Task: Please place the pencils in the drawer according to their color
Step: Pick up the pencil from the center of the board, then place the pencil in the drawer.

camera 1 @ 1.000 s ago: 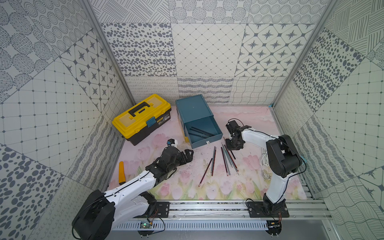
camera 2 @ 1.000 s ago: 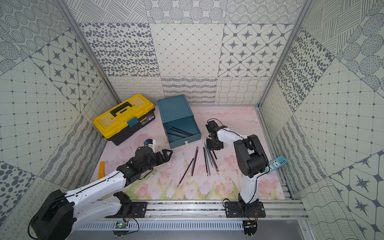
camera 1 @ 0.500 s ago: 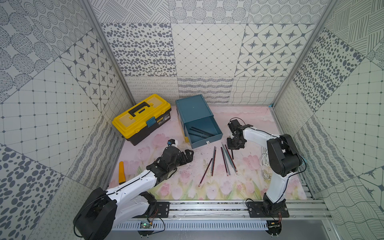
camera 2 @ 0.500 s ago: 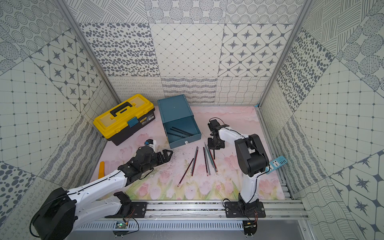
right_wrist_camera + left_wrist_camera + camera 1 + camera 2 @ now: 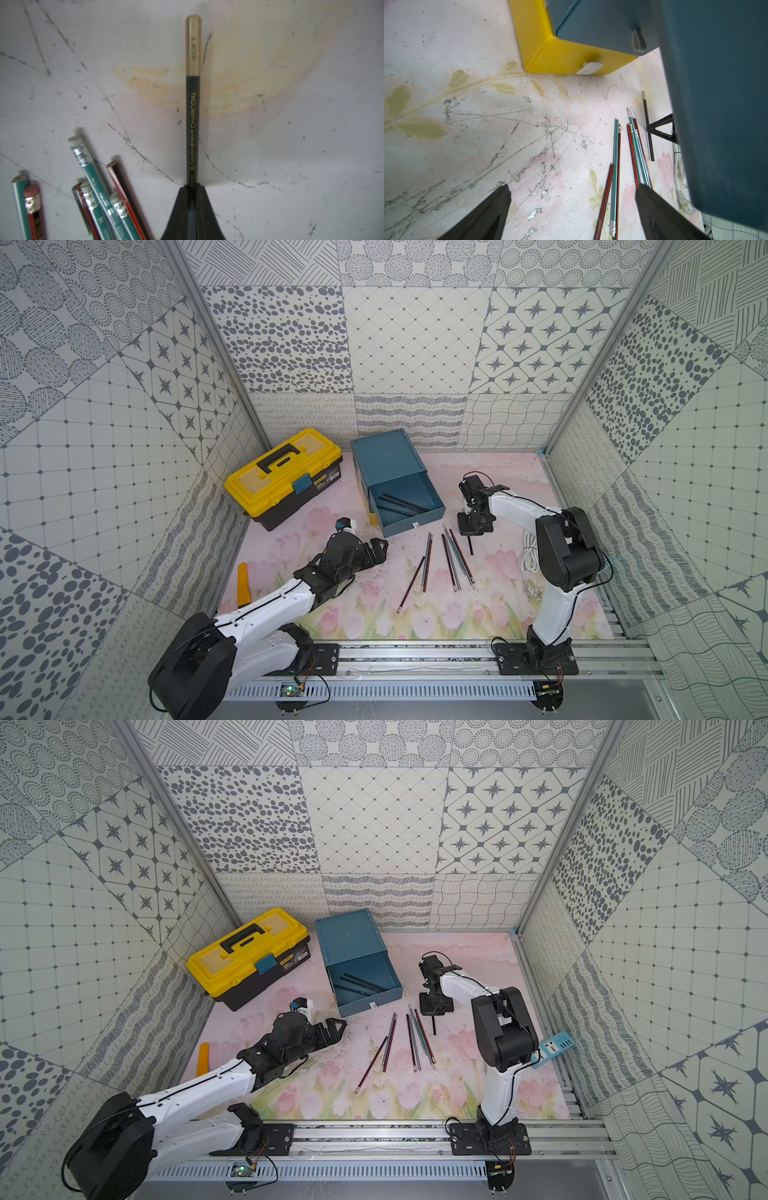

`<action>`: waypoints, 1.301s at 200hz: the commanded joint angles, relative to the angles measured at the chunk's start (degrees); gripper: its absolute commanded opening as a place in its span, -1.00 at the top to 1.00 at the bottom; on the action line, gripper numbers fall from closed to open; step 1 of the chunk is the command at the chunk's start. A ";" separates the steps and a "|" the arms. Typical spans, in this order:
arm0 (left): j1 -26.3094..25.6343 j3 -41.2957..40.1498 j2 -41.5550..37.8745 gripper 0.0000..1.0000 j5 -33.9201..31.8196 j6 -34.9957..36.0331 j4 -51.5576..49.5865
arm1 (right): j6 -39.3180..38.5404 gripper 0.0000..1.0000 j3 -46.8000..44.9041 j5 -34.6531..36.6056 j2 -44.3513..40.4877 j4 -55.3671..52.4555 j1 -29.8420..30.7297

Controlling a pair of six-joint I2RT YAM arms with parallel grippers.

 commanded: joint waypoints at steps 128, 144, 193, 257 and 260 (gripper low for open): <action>-0.09 0.19 -1.83 -0.99 -1.30 0.85 2.01 | -8.62 1.00 14.60 -0.78 -18.16 -5.09 0.53; -0.05 0.14 -2.14 -0.99 -1.46 0.82 1.83 | -10.15 1.00 17.68 -2.65 -18.79 -5.01 1.14; -0.09 -0.30 -2.58 -0.99 -1.30 0.79 1.73 | -14.48 1.00 27.17 -6.06 -16.92 -4.79 5.16; -0.07 -1.12 -3.92 -0.99 -1.15 0.69 0.85 | -23.08 1.00 36.03 -6.46 -11.85 -5.68 14.89; -0.04 -1.13 -4.07 -0.99 -1.18 0.70 0.72 | -23.48 1.00 36.25 -6.33 -11.61 -5.79 15.45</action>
